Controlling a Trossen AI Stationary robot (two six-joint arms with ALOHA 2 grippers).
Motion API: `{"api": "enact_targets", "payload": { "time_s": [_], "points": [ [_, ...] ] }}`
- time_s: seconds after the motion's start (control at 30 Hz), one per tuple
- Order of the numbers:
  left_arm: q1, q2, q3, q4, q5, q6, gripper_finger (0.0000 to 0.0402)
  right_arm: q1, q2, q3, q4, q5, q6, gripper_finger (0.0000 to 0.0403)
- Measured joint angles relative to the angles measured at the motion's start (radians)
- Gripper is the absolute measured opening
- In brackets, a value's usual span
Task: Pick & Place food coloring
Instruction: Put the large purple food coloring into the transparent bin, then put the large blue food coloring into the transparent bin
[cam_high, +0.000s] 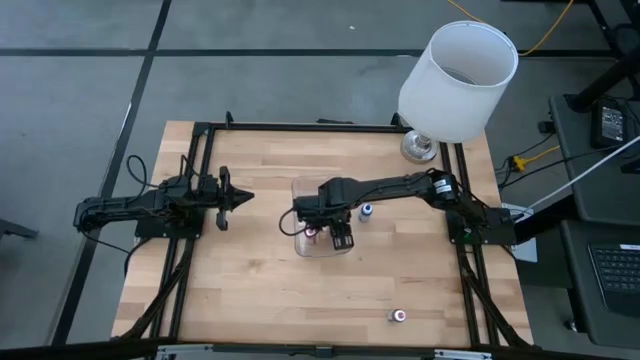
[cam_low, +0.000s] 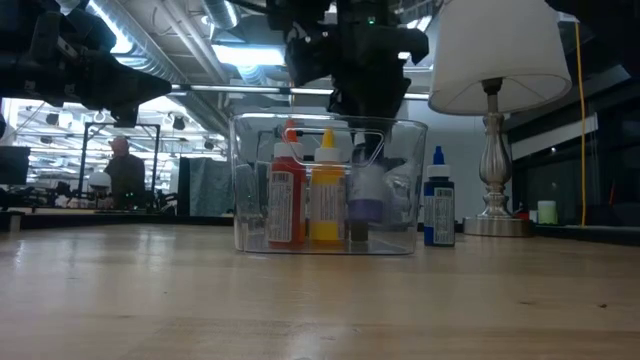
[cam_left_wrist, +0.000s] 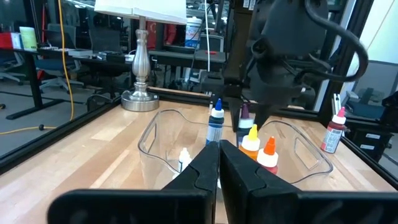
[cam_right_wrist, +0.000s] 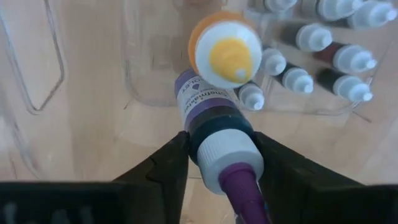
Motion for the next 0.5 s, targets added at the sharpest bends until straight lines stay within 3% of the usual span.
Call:
{"api": "enact_targets", "payload": {
  "time_s": [0.27,0.5],
  "points": [
    [0.000,0.000,0.000,-0.001,0.000,0.000,0.0006,-0.001,0.004,0.001,0.014,0.001,0.007,0.0221],
    [0.000,0.000,0.000,-0.001,0.000,0.000,0.0010,0.000,0.004,0.040,-0.060,0.027,0.008,0.0232]
  ]
}}
